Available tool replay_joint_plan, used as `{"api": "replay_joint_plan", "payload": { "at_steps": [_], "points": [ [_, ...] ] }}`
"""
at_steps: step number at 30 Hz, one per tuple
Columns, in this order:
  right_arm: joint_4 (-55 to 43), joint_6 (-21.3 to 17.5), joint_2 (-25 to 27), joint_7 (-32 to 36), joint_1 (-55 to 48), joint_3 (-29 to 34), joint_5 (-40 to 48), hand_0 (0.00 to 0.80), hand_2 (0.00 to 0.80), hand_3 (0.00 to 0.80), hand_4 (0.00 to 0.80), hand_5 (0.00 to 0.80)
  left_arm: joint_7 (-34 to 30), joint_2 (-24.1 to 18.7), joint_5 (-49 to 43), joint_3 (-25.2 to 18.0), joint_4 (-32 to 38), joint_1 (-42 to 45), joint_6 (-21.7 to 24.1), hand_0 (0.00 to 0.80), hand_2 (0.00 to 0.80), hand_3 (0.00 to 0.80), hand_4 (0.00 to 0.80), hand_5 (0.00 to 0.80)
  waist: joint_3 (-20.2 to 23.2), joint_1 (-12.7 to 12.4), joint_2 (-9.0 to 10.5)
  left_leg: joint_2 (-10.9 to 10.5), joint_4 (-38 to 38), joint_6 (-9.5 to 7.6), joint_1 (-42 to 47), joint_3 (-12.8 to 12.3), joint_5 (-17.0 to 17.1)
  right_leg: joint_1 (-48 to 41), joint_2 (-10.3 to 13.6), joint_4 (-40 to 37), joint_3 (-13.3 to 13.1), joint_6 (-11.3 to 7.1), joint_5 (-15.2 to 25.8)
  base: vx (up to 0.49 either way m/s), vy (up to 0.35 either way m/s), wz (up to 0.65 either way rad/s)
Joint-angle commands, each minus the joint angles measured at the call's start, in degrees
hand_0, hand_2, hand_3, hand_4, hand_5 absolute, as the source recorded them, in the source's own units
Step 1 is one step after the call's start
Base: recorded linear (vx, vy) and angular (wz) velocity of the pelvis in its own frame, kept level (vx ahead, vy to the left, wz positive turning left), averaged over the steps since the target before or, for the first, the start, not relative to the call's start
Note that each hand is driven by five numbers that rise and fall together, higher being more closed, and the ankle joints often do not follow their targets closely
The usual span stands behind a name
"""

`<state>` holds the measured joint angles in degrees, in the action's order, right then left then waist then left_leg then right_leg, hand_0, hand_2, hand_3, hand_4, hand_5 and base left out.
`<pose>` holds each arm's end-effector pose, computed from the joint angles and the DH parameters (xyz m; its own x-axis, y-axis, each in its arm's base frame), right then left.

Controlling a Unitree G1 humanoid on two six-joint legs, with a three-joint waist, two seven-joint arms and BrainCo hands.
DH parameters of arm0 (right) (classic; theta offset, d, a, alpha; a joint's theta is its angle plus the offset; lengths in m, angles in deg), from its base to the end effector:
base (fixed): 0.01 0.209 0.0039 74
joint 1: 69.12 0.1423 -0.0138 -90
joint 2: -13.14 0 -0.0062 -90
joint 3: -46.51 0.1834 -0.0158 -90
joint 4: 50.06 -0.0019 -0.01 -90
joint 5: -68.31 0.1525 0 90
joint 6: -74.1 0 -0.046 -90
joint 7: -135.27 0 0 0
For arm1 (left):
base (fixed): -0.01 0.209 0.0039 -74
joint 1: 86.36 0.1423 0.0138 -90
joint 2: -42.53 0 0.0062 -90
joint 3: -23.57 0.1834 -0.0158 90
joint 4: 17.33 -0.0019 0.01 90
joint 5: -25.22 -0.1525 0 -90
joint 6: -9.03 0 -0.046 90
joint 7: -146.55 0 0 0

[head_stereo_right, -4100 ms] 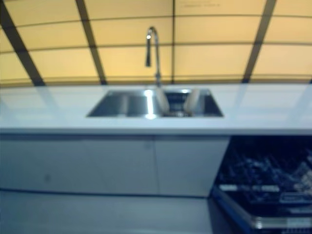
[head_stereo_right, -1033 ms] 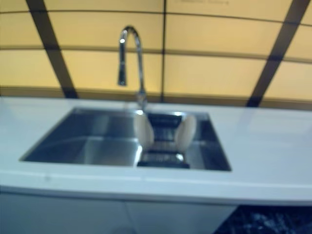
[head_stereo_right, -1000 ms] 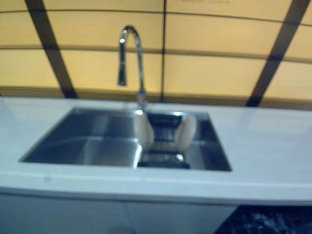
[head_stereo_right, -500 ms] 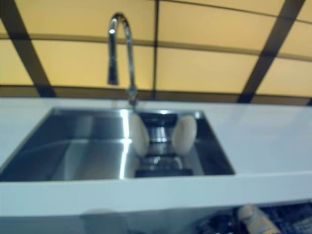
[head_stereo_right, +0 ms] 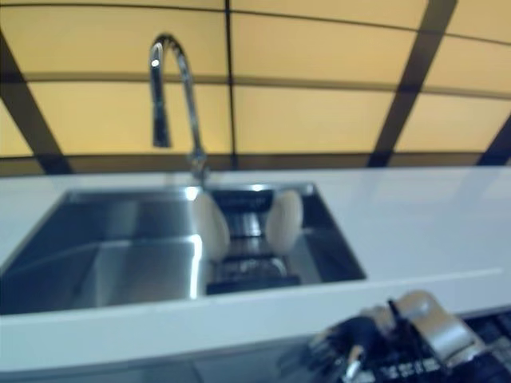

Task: Take plates into dishwasher

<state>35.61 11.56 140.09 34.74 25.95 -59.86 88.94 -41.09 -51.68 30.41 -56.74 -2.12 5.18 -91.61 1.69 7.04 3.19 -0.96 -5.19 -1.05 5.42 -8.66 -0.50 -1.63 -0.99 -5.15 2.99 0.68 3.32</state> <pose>0.2222 -0.2586 0.0864 -0.1007 0.7929 -0.6009 -0.9126 0.1669 0.3732 0.0427 0.2708 -0.1222 0.0382 0.1883 -0.9814 0.0889 0.9775 0.1910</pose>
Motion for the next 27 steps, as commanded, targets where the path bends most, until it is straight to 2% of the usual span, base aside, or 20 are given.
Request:
{"api": "replay_joint_plan", "payload": {
  "at_steps": [1,2,4,5,7,8,10,12,16,21,22,27],
  "points": [
    [-1.75,3.44,-0.46,7.64,6.61,1.45,7.45,0.000,0.000,0.000,0.000,0.000,-0.91,-1.02,-1.66,-0.51,-4.40,-1.54,0.99,0.000,0.000,0.000,0.000,0.000,0.29,-0.77,0.68,0.81,0.19,0.67,-0.82,-1.20,-1.42,-1.69,0.99,0.15,-0.80,-4.07,-2.98,-0.012,0.010,-0.07],
    [-3.46,6.02,-0.86,6.94,7.12,1.76,14.39,0.000,0.000,0.000,0.000,0.000,-1.37,-1.18,-1.47,-0.13,-4.43,-1.60,0.91,0.000,0.000,0.000,0.000,0.000,0.19,-0.81,0.62,0.88,0.19,0.72,-0.70,-1.16,-1.44,-1.82,1.04,0.15,-0.63,-4.08,-3.03,-0.007,0.009,-0.03],
    [-4.87,10.07,-2.88,4.43,8.82,2.40,22.82,0.000,0.000,0.000,0.000,0.000,-1.96,-1.12,-1.48,0.59,-4.88,-1.80,0.85,0.000,0.000,0.000,0.000,0.000,0.20,-0.92,0.50,0.97,0.19,0.70,-0.41,-1.12,-1.53,-2.16,1.06,0.16,-0.70,-4.04,-3.15,0.000,0.000,0.00],
    [-5.05,10.77,-4.33,2.30,9.40,2.50,26.95,0.000,0.000,0.000,0.000,0.000,-1.97,-0.96,-1.62,0.84,-5.19,-1.78,1.17,0.000,0.000,0.000,0.000,0.000,0.23,-1.01,0.42,1.01,0.19,0.68,-0.31,-1.14,-1.59,-2.22,1.07,0.22,-0.76,-4.09,-3.22,0.000,0.000,0.00],
    [-6.14,11.39,-6.32,-5.62,10.58,3.31,37.60,0.000,0.000,0.000,0.000,0.000,-1.71,-0.47,-1.31,1.50,-5.40,-1.87,1.27,0.000,0.000,0.000,0.000,0.000,0.35,-1.18,0.25,1.10,0.19,0.71,-0.16,-1.23,-1.73,-2.34,1.14,0.23,-0.69,-4.22,-3.26,0.000,0.000,0.00],
    [-6.11,10.58,-7.53,-12.08,11.61,4.25,44.21,0.000,0.000,0.000,0.000,0.000,-1.58,-0.15,-1.02,1.97,-5.51,-1.92,1.36,0.000,0.000,0.000,0.000,0.000,0.44,-1.26,0.13,1.13,0.19,0.69,-0.06,-1.26,-1.84,-2.45,1.18,0.16,-0.75,-4.27,-3.27,0.000,0.000,0.00],
    [-4.84,9.68,-8.97,-19.06,13.39,6.23,50.83,0.000,0.000,0.000,0.000,0.000,-1.26,0.34,-0.77,2.21,-5.53,-1.94,1.52,0.000,0.000,0.000,0.000,0.000,0.59,-1.29,-0.05,1.15,0.19,0.63,0.05,-1.28,-2.03,-2.49,1.15,0.16,-1.00,-4.32,-3.35,0.000,0.000,0.00],
    [-1.69,6.43,-10.31,-24.38,14.70,9.25,51.54,0.000,0.000,0.000,0.000,0.000,-0.63,1.07,-0.51,2.28,-5.42,-1.71,1.84,0.000,0.000,0.000,0.000,0.000,0.80,-1.30,-0.24,1.16,0.19,0.51,0.29,-1.46,-2.46,-2.64,1.13,0.15,-1.30,-4.42,-3.55,0.000,0.000,0.00],
    [2.45,3.37,-7.12,-26.61,17.33,12.59,50.19,0.000,0.000,0.000,0.000,0.000,0.20,1.44,0.38,2.54,-4.91,-1.58,1.34,0.000,0.000,0.000,0.000,0.000,0.96,-1.00,-0.30,1.13,0.19,0.48,0.53,-1.81,-2.77,-2.66,0.93,0.15,-1.62,-4.49,-3.60,0.000,0.000,0.00],
    [8.76,0.67,-2.13,-31.90,23.05,13.87,51.45,0.000,0.000,0.000,0.000,0.000,0.25,1.25,1.01,2.23,-4.38,-1.13,1.03,0.000,0.000,0.000,0.000,0.000,1.17,-0.97,-0.11,1.03,0.19,0.49,0.85,-2.10,-2.96,-2.79,0.75,0.15,-1.50,-4.41,-3.71,0.006,0.002,0.00],
    [11.31,-1.02,-0.83,-35.45,25.02,14.17,52.37,0.000,0.000,0.000,0.000,0.000,0.26,1.41,1.21,2.09,-4.25,-0.81,1.16,0.000,0.000,0.000,0.000,0.000,1.22,-1.14,-0.04,1.03,0.19,0.56,0.98,-2.22,-3.06,-2.88,0.73,0.15,-1.16,-4.42,-3.81,0.031,0.008,-0.03],
    [17.59,-3.49,-0.14,-40.31,29.44,14.85,51.23,0.000,0.000,0.000,0.000,0.000,0.71,1.93,1.02,1.92,-3.89,-0.09,1.48,0.000,0.000,0.000,0.000,0.000,1.12,-1.73,0.16,0.99,0.19,0.54,1.18,-2.39,-3.16,-3.14,0.67,0.15,-0.79,-4.42,-4.03,0.028,0.001,-0.02]
  ]
}}
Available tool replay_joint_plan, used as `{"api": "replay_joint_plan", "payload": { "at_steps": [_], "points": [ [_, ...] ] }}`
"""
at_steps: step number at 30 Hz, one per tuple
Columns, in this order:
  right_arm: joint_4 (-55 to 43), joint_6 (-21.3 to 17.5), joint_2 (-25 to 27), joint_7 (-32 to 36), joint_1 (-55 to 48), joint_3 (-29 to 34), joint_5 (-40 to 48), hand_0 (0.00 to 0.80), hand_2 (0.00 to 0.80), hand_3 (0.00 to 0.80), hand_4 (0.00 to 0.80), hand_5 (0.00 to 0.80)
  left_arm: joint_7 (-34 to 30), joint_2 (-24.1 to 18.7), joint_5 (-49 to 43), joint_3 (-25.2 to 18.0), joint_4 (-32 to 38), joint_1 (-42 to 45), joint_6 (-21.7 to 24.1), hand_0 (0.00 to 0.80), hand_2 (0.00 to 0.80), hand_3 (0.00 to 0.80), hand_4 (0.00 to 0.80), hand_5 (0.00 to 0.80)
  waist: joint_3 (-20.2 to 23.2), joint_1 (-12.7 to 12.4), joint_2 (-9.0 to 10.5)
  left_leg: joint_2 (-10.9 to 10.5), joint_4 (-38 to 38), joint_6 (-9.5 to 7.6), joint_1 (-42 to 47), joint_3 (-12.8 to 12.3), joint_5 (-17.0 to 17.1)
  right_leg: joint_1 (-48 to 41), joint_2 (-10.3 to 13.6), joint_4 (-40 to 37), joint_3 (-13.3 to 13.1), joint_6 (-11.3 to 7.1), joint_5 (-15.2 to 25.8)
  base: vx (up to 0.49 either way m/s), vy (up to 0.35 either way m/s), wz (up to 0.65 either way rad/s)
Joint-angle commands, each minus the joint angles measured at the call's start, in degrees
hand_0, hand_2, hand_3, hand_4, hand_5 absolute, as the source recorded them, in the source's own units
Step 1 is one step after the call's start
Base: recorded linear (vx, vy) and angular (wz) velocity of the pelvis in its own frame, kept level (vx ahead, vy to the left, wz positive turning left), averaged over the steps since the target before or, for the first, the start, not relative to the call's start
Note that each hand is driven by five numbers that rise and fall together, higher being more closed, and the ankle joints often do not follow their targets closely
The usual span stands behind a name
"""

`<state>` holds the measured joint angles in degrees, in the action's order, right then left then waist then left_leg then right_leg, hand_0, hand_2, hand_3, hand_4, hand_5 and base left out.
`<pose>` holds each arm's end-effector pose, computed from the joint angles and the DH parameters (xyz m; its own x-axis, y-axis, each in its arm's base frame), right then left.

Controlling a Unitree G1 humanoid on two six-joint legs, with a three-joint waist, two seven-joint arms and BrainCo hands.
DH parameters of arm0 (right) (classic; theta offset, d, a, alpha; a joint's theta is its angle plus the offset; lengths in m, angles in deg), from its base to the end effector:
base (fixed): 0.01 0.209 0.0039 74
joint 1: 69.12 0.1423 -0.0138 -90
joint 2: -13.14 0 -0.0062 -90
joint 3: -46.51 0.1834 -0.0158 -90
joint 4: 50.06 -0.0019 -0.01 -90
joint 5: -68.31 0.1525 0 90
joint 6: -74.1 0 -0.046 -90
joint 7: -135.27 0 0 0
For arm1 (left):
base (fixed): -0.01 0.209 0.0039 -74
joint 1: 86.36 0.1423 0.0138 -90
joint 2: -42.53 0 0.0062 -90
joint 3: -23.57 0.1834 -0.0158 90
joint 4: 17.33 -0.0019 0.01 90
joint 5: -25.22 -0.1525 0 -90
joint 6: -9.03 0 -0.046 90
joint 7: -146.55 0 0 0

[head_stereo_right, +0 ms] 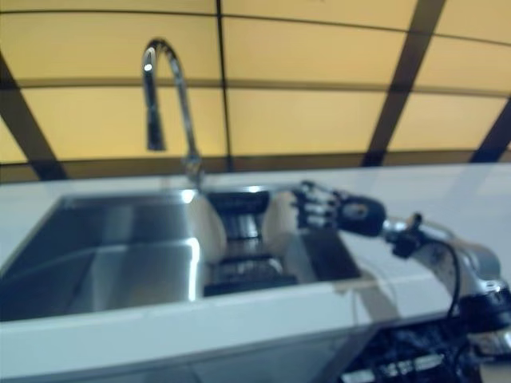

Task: Take plates into dishwasher

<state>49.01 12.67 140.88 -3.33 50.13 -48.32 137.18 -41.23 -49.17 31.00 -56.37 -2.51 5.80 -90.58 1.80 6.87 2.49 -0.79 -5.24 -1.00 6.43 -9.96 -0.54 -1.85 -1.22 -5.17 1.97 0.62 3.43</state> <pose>0.2845 -0.2751 0.1951 0.6333 0.7727 0.0422 -0.7498 0.5992 0.2806 0.0379 0.2550 -0.1282 0.0387 0.1402 -0.9894 0.0842 0.9861 0.1430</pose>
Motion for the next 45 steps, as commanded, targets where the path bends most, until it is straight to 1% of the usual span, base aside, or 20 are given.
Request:
{"api": "replay_joint_plan", "payload": {
  "at_steps": [1,3,6,7,9,10,11,12,13,14,15,18,21,23,24,26,29,35,40,45],
  "points": [
    [6.24,-6.99,0.03,-8.62,7.23,3.80,2.82,0.000,0.000,0.000,0.000,0.000,0.98,-0.53,-0.07,1.60,-3.42,-0.48,0.54,0.000,0.000,0.000,0.000,0.000,0.91,-2.03,0.98,0.74,0.24,0.52,0.11,-0.88,-3.09,-3.00,0.87,0.17,0.56,-4.33,-4.20,0.033,-0.009,-0.01],
    [8.64,-9.03,0.71,-14.20,9.13,3.77,1.62,0.000,0.000,0.000,0.000,0.000,0.83,-0.69,-0.21,1.81,-3.37,-0.57,0.34,0.000,0.000,0.000,0.000,0.000,0.76,-2.30,0.98,0.65,0.24,0.52,0.14,-0.72,-3.01,-3.08,0.88,0.17,0.83,-4.35,-4.11,0.036,-0.004,0.00],
    [12.27,-10.28,0.53,-24.58,12.58,3.09,-2.05,0.000,0.000,0.000,0.000,0.000,1.32,-0.56,1.35,1.83,-3.45,-1.05,0.06,0.000,0.000,0.000,0.000,0.000,0.36,-2.66,0.83,0.52,0.24,0.52,0.11,-0.26,-2.86,-3.13,0.85,0.17,1.01,-4.34,-3.96,0.010,0.008,0.00],
    [13.17,-10.78,0.37,-26.25,13.63,2.89,-4.58,0.000,0.000,0.000,0.000,0.000,1.60,-0.46,2.15,1.44,-3.67,-1.36,-0.02,0.000,0.000,0.000,0.000,0.000,0.26,-2.79,0.84,0.53,0.24,0.60,0.12,-0.12,-2.88,-3.16,0.90,0.17,1.28,-4.31,-3.97,0.035,0.026,0.00],
    [13.86,-10.51,0.23,-32.14,15.53,1.93,-9.11,0.000,0.000,0.000,0.000,0.000,1.80,-0.16,3.12,0.50,-3.71,-1.85,-0.40,0.000,0.000,0.000,0.000,0.000,0.03,-3.15,0.95,0.54,0.24,0.75,0.03,0.24,-2.74,-3.13,0.98,0.17,1.83,-4.29,-3.92,0.019,0.008,0.00],
    [14.27,-10.37,0.32,-32.64,16.06,1.49,-9.42,0.000,0.000,0.000,0.000,0.000,1.83,-0.06,3.05,0.42,-3.69,-1.84,-0.40,0.000,0.000,0.000,0.000,0.000,-0.02,-3.25,1.01,0.55,0.24,0.76,-0.01,0.29,-2.69,-3.13,1.00,0.17,1.89,-4.30,-3.91,0.038,0.004,0.01],
    [15.68,-9.23,0.93,-35.33,17.99,-0.04,-13.25,0.000,0.000,0.000,0.000,0.000,1.43,0.17,2.05,0.17,-3.57,-1.85,-0.48,0.000,0.000,0.000,0.000,0.000,-0.15,-3.70,1.20,0.56,0.24,0.88,-0.22,0.55,-2.53,-3.11,1.04,0.17,2.14,-4.29,-3.89,0.031,0.000,0.00],
    [16.31,-9.44,1.14,-35.27,18.33,-0.56,-14.92,0.000,0.000,0.000,0.000,0.000,1.44,0.31,1.78,0.29,-3.53,-1.91,-0.54,0.000,0.000,0.000,0.000,0.000,-0.24,-3.82,1.26,0.54,0.24,0.86,-0.29,0.71,-2.48,-3.13,1.04,0.17,2.17,-4.27,-3.88,0.052,-0.008,0.01],
    [17.69,-8.36,1.85,-33.95,19.47,-2.32,-18.96,0.000,0.000,0.000,0.000,0.000,1.21,0.52,1.19,0.84,-3.44,-2.22,-0.86,0.000,0.000,0.000,0.000,0.000,-0.41,-4.17,1.45,0.52,0.24,0.90,-0.58,1.11,-2.27,-3.09,1.11,0.17,2.35,-4.27,-3.81,0.031,-0.010,0.01],
    [17.73,-8.29,1.90,-33.85,19.72,-2.66,-19.32,0.000,0.000,0.000,0.000,0.000,1.20,0.56,1.14,0.87,-3.43,-2.25,-0.86,0.000,0.000,0.000,0.000,0.000,-0.44,-4.16,1.43,0.51,0.24,0.90,-0.63,1.17,-2.24,-3.07,1.12,0.17,2.40,-4.26,-3.80,0.045,-0.018,0.03],
    [16.73,-6.50,2.52,-32.22,20.74,-5.26,-22.80,0.000,0.000,0.000,0.000,0.000,0.97,0.48,0.59,1.29,-3.14,-2.30,-0.80,0.000,0.000,0.000,0.000,0.000,-0.73,-4.37,1.62,0.44,0.24,0.88,-0.94,1.56,-2.02,-2.96,1.22,0.17,2.65,-4.24,-3.71,0.034,-0.017,0.03],
    [15.92,-4.44,3.74,-32.26,23.18,-9.75,-29.58,0.000,0.000,0.000,0.000,0.000,0.33,0.11,-0.28,1.55,-2.43,-2.78,-1.90,0.000,0.000,0.000,0.000,0.000,-1.09,-4.64,1.99,0.31,0.24,0.92,-1.47,2.19,-1.67,-2.78,1.38,0.17,3.22,-4.16,-3.67,0.043,-0.024,0.04],
    [19.47,-2.98,4.88,-30.36,26.88,-14.60,-37.67,0.000,0.000,0.000,0.000,0.000,0.24,0.14,-1.58,2.66,-1.90,-3.05,-2.42,0.000,0.000,0.000,0.000,0.000,-1.32,-5.31,2.15,0.23,0.24,1.02,-2.04,2.81,-1.42,-2.52,1.59,0.17,3.92,-4.23,-3.64,0.039,-0.020,0.09],
    [21.92,-1.73,5.20,-29.67,28.92,-16.93,-38.67,0.000,0.000,0.000,0.000,0.000,0.37,-0.02,-2.15,3.24,-1.55,-3.09,-2.63,0.000,0.000,0.000,0.000,0.000,-1.53,-5.72,2.23,0.23,0.24,1.05,-2.20,2.98,-1.38,-2.48,1.70,0.17,4.20,-4.27,-3.64,0.030,-0.016,0.12],
    [24.11,0.92,5.47,-28.33,31.03,-19.25,-41.21,0.000,0.000,0.000,0.000,0.000,0.47,-0.28,-2.16,3.90,-1.26,-3.17,-3.18,0.000,0.000,0.000,0.000,0.000,-1.80,-6.07,2.28,0.22,0.24,1.13,-2.39,3.18,-1.33,-2.43,1.84,0.17,4.53,-4.30,-3.64,0.038,-0.016,0.13],
    [25.93,3.17,4.91,-27.98,33.24,-21.49,-42.00,0.000,0.000,0.000,0.000,0.000,0.50,-0.69,-2.00,4.45,-1.06,-3.12,-3.55,0.000,0.000,0.000,0.000,0.000,-2.23,-6.48,2.27,0.19,0.24,1.21,-2.61,3.55,-1.11,-2.36,1.96,0.17,4.77,-4.19,-3.63,0.043,-0.010,0.17],
    [28.48,5.31,3.67,-27.48,36.14,-24.24,-41.08,0.000,0.000,0.000,0.000,0.000,0.22,-1.10,-2.44,4.71,-1.30,-2.93,-3.45,0.000,0.000,0.000,0.000,0.000,-2.72,-7.06,2.27,0.21,0.24,1.32,-2.89,3.72,-0.98,-2.19,2.06,0.17,4.97,-4.17,-3.62,0.041,0.003,0.17],
    [31.11,8.13,0.99,-26.90,39.27,-26.77,-39.39,0.000,0.000,0.000,0.000,0.000,-0.19,-1.20,-3.67,5.22,-1.49,-2.78,-2.54,0.000,0.000,0.000,0.000,0.000,-3.56,-7.88,2.40,0.28,0.24,1.48,-3.45,4.09,-0.87,-1.72,2.22,0.17,5.31,-4.08,-3.56,0.040,0.017,0.05],
    [32.08,8.57,-0.61,-28.19,38.45,-26.24,-37.97,0.000,0.000,0.000,0.000,0.000,-0.07,-1.47,-3.83,5.63,-1.57,-2.98,-2.11,0.000,0.000,0.000,0.000,0.000,-4.38,-8.09,2.68,0.50,0.24,1.60,-3.95,3.73,-0.77,-1.25,2.20,0.17,5.44,-4.09,-3.40,0.004,0.003,0.08],
    [32.67,9.32,-0.96,-27.30,37.88,-25.81,-36.97,0.000,0.000,0.000,0.000,0.000,0.03,-1.61,-4.54,5.92,-1.44,-3.50,-2.04,0.000,0.000,0.000,0.000,0.000,-4.71,-8.02,2.94,0.63,0.24,1.61,-3.92,3.47,-0.90,-1.15,2.04,0.17,5.28,-4.10,-3.41,-0.001,-0.015,0.04]
  ]
}}
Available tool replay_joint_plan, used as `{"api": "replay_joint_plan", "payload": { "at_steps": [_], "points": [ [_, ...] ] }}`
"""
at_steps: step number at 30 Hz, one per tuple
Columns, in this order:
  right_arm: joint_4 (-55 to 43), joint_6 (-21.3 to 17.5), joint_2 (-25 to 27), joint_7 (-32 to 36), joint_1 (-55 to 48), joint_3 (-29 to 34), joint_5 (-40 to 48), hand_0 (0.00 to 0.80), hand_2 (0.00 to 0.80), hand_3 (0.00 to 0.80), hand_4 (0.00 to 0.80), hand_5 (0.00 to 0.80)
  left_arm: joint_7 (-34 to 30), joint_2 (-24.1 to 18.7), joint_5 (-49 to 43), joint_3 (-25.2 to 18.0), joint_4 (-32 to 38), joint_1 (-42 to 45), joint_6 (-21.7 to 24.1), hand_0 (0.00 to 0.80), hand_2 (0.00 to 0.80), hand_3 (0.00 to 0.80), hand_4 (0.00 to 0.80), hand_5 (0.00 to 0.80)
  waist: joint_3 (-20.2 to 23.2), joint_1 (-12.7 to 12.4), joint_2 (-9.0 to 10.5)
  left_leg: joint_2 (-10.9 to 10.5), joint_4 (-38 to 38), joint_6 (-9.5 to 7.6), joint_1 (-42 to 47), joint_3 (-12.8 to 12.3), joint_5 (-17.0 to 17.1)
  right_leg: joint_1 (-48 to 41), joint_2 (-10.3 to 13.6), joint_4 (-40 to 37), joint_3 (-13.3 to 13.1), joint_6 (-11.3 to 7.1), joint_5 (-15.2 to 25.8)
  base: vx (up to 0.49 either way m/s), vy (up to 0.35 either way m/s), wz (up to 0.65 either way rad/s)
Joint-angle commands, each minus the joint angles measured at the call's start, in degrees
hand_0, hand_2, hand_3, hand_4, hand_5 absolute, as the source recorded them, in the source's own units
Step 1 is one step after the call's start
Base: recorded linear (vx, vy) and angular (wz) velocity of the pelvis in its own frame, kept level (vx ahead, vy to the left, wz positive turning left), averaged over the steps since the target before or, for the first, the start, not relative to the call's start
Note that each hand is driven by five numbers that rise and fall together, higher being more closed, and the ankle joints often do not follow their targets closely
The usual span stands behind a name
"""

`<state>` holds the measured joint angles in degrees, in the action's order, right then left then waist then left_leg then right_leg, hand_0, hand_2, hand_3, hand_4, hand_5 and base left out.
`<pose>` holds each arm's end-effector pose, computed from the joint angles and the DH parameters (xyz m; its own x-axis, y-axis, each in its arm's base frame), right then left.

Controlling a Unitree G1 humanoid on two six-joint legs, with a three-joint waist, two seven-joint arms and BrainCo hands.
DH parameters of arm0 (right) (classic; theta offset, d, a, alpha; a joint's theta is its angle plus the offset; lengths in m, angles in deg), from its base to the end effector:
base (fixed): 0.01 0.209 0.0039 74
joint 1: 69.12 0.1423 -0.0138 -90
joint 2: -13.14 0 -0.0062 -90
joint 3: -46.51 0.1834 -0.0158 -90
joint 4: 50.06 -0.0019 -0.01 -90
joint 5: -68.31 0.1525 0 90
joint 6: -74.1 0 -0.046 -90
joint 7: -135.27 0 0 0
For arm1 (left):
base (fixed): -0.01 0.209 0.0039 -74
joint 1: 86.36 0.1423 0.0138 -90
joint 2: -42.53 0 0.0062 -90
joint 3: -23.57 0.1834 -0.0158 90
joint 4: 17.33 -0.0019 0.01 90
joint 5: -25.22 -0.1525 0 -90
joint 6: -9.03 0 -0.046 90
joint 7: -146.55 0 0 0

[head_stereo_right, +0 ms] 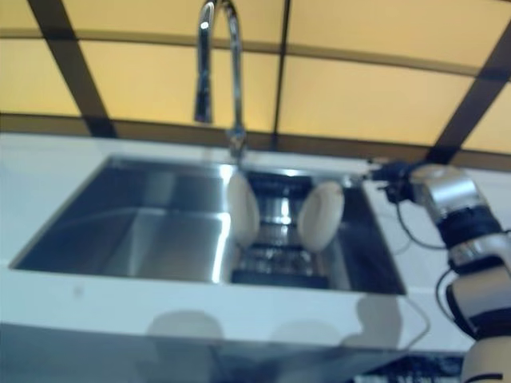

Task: Take plates into dishwasher

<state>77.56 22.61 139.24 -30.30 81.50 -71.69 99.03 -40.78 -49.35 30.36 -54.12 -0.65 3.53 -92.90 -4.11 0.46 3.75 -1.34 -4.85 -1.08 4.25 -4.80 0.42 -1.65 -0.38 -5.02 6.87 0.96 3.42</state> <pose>0.3422 -0.2788 0.2351 0.9031 -0.0645 -0.4246 -0.1135 0.9177 -0.3808 0.0575 0.2526 -0.1262 0.0626 0.1481 -0.9870 0.1378 0.9782 0.1555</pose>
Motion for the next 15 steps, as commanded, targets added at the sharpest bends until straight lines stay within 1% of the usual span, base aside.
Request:
{"api": "replay_joint_plan", "payload": {
  "at_steps": [1,6,9,15],
  "points": [
    [4.02,-0.38,0.69,-0.40,6.61,-2.65,1.63,0.000,0.000,0.000,0.000,0.000,-0.40,-1.44,-4.19,3.66,-3.34,-1.21,0.41,0.000,0.000,0.000,0.000,0.000,1.22,-1.58,1.72,1.20,-0.15,1.72,-1.73,-1.77,-1.86,-1.35,1.18,0.02,0.39,-4.40,-3.45,0.000,0.000,0.00],
    [4.13,0.17,0.31,-0.20,7.09,-2.84,3.64,0.000,0.000,0.000,0.000,0.000,-0.29,-1.54,-3.84,3.77,-3.48,-1.18,1.16,0.000,0.000,0.000,0.000,0.000,0.95,-1.45,1.69,1.28,-0.15,1.87,-1.68,-2.00,-1.89,-1.33,1.08,0.02,0.16,-4.33,-3.50,0.000,0.000,0.00],
    [4.07,0.69,-0.47,0.27,6.73,-2.59,2.91,0.000,0.000,0.000,0.000,0.000,0.48,-1.51,-3.30,3.71,-3.48,-1.22,2.36,0.000,0.000,0.000,0.000,0.000,0.92,-1.41,1.67,1.30,-0.15,1.95,-1.56,-2.12,-1.94,-1.39,1.05,0.02,0.11,-4.34,-3.54,0.000,0.000,0.00],
    [3.94,2.14,-1.39,1.11,6.41,-2.81,2.16,0.000,0.000,0.000,0.000,0.000,0.46,-1.66,-2.72,3.56,-3.09,-1.23,3.04,0.000,0.000,0.000,0.000,0.000,0.64,-1.50,1.79,1.28,-0.15,2.00,-1.57,-2.23,-1.94,-1.39,0.95,0.02,-0.04,-4.32,-3.57,0.000,0.000,0.00]
  ]
}}
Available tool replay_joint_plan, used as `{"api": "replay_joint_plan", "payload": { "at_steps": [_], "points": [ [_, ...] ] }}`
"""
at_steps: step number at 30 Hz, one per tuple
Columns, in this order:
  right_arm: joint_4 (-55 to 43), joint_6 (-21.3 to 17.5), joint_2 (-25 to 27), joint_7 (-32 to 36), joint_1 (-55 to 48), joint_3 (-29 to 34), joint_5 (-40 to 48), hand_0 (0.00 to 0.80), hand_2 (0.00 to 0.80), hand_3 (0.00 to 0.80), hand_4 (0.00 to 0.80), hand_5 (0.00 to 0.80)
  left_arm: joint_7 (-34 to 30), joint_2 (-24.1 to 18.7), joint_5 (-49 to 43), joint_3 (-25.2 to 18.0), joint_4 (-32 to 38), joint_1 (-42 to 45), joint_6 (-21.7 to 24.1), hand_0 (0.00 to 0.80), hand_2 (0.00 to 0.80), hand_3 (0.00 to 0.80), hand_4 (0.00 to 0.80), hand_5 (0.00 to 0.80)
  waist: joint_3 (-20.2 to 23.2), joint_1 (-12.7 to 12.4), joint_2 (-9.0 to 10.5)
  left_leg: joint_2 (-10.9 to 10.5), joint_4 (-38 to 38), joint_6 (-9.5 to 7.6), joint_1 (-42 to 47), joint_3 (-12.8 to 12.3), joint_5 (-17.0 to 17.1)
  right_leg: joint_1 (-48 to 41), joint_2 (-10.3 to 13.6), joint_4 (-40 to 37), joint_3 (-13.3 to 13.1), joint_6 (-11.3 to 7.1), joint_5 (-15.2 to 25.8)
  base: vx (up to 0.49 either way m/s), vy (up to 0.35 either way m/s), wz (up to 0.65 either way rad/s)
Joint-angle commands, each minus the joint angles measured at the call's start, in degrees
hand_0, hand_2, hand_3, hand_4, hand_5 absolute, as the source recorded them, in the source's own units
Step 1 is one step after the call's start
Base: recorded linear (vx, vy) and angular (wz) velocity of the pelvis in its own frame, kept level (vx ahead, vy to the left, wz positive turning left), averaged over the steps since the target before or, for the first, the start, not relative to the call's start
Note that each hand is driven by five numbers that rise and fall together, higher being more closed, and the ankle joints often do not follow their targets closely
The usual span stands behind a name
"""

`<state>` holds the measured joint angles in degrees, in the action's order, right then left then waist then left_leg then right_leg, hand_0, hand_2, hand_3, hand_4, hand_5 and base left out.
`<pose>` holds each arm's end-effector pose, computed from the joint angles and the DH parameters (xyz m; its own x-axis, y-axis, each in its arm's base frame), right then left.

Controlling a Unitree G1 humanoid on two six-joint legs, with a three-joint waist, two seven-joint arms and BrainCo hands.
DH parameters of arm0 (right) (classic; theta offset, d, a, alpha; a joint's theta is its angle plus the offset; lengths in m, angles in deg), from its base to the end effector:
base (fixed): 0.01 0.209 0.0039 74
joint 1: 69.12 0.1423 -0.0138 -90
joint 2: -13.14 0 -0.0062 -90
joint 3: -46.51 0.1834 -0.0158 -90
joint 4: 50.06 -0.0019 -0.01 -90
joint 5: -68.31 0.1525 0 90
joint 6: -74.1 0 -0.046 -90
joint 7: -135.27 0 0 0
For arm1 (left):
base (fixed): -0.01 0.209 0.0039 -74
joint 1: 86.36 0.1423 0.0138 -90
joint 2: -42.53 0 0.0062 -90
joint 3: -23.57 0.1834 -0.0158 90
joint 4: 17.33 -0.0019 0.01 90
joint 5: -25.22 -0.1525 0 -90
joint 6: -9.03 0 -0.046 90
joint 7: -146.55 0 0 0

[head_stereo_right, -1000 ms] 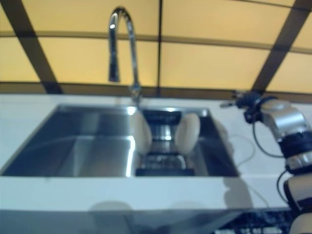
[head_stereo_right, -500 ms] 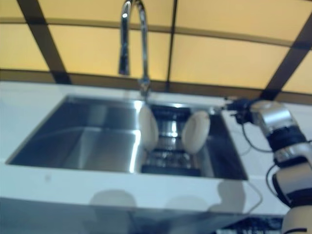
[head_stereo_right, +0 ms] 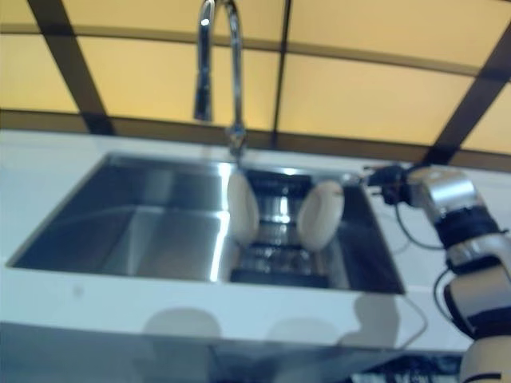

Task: Take plates into dishwasher

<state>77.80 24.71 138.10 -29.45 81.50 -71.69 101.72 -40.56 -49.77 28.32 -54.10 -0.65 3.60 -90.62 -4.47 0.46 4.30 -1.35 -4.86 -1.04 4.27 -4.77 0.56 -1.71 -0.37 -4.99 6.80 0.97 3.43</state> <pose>0.3439 -0.2734 0.2298 0.8834 -0.0161 -0.4683 -0.1490 0.9378 -0.3135 0.0589 0.2552 -0.1252 0.0975 0.1596 -0.9823 0.1762 0.9687 0.1749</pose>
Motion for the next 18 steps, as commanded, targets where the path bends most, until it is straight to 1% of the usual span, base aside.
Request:
{"api": "replay_joint_plan", "payload": {
  "at_steps": [1,12,18],
  "points": [
    [3.81,0.25,-0.38,0.49,6.46,-2.94,-0.70,0.000,0.000,0.000,0.000,0.000,0.15,-1.28,-0.60,3.64,-2.99,-1.42,0.63,0.000,0.000,0.000,0.000,0.000,0.89,-1.55,1.22,1.31,-0.14,1.95,-1.65,-2.27,-2.03,-1.29,0.93,-0.01,0.08,-4.34,-3.55,0.000,0.000,0.00],
    [4.29,0.87,-0.95,1.63,6.66,-3.44,-0.86,0.000,0.000,0.000,0.000,0.000,0.40,-1.03,0.00,4.09,-2.94,-1.27,0.60,0.000,0.000,0.000,0.000,0.000,0.49,-1.59,1.40,1.43,-0.14,2.06,-1.74,-2.55,-2.09,-1.19,0.85,-0.01,-0.01,-4.34,-3.65,0.000,0.000,0.00],
    [4.04,1.87,-1.53,1.44,6.91,-3.86,-1.04,0.000,0.000,0.000,0.000,0.000,0.74,-1.00,0.49,4.15,-2.78,-1.34,0.51,0.000,0.000,0.000,0.000,0.000,-0.04,-1.66,1.44,1.44,-0.14,2.09,-1.91,-2.62,-2.07,-1.00,0.86,-0.01,0.11,-4.35,-3.58,0.000,0.000,0.00]
  ]
}}
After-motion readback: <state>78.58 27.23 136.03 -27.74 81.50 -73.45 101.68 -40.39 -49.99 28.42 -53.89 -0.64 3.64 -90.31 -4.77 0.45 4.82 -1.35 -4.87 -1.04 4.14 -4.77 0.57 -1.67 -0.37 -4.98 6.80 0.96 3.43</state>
